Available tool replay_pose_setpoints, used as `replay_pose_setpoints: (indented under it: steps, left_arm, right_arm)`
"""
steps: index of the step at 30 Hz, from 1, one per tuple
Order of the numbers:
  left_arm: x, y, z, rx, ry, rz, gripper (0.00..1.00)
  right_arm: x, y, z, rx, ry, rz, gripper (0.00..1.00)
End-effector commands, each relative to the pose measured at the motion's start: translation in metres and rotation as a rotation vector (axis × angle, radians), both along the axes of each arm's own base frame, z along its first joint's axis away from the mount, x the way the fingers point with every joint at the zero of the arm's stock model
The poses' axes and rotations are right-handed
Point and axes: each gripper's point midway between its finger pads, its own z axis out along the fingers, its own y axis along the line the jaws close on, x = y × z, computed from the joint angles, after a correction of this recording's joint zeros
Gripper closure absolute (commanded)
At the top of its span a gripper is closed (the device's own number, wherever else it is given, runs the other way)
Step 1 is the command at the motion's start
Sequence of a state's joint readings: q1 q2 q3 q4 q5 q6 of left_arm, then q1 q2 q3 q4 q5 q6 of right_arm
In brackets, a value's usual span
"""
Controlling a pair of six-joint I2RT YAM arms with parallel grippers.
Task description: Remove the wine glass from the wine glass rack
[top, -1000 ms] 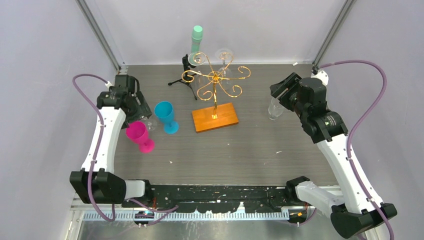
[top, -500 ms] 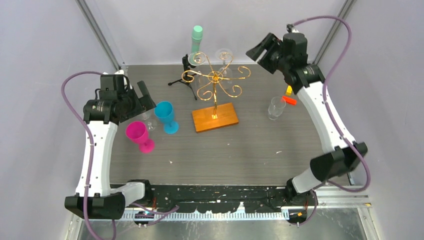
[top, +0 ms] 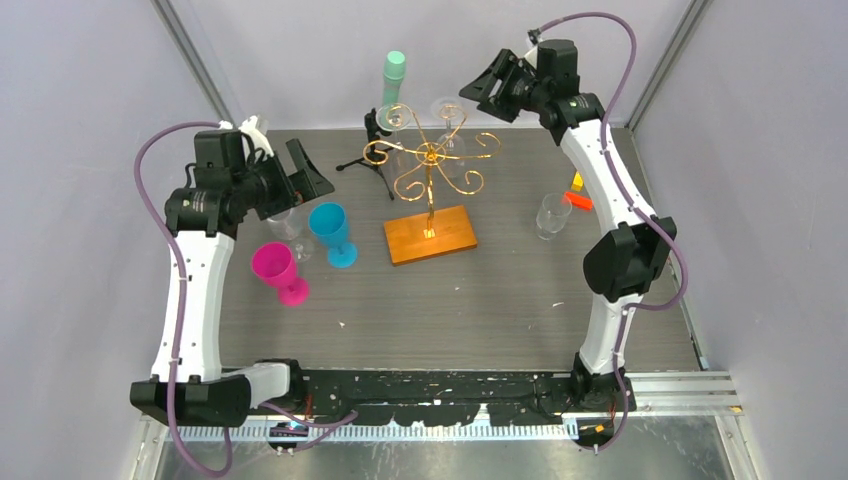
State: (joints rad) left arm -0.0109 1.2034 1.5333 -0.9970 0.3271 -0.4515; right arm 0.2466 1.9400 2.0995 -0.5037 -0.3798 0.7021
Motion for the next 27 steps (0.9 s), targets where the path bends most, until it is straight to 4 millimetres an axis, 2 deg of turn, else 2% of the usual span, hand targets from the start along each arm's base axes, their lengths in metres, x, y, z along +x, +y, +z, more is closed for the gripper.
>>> replay_pose_setpoints:
  steps: [1, 6, 11, 23, 27]
  left_arm:
    - [0.006, -0.013, 0.021, -0.052, -0.088, -0.075, 0.00]
    - [0.007, -0.013, 0.018, -0.054, -0.090, -0.072, 0.00]
    - [0.008, -0.012, 0.012, -0.051, -0.078, -0.071, 0.00]
    - [0.009, -0.010, 0.007, -0.036, -0.072, -0.065, 0.00]
    - [0.009, -0.009, 0.005, -0.033, -0.068, -0.063, 0.00]
  right_arm:
    - [-0.015, 0.022, 0.043, 0.086, -0.112, 0.159, 0.36]
    - [-0.019, 0.033, 0.041, 0.134, -0.118, 0.235, 0.40]
    - [-0.020, 0.040, 0.035, 0.163, -0.089, 0.277, 0.50]
    - [-0.015, 0.044, 0.016, 0.164, -0.040, 0.301, 0.56]
    - [-0.016, 0.046, 0.017, 0.168, -0.043, 0.308, 0.66]
